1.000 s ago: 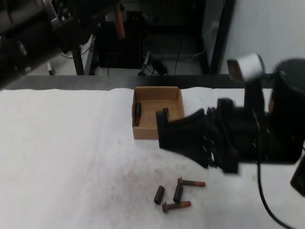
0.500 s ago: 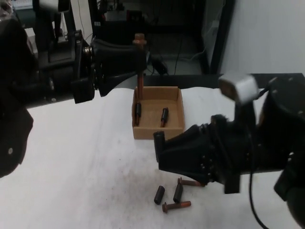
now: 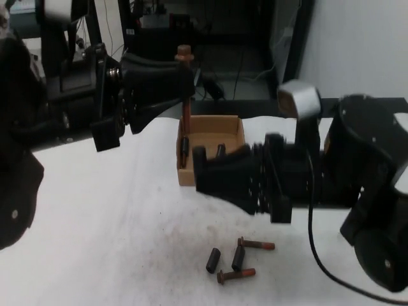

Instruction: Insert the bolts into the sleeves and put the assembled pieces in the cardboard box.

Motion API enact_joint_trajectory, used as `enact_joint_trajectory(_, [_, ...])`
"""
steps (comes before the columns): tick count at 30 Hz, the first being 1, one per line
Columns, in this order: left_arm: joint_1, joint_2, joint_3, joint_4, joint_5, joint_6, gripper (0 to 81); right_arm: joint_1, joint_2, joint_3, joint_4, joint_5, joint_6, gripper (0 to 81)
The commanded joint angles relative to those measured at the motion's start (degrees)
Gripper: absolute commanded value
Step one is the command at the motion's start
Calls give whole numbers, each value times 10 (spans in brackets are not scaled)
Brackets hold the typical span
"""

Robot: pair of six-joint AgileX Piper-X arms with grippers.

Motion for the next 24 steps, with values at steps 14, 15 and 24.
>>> enact_joint_trajectory(14, [0,-3,14,-44,-77,5,1,-1,1,-39,21,-10,-10,8])
enact_joint_trajectory(15, [0,-3,14,-46,-77,5,1,-1,1,-39,32,-10,-20,8])
enact_joint_trajectory(24, [0,-3,14,-46,-72,-2,1,-1,6,-40,41,-1,-24,8])
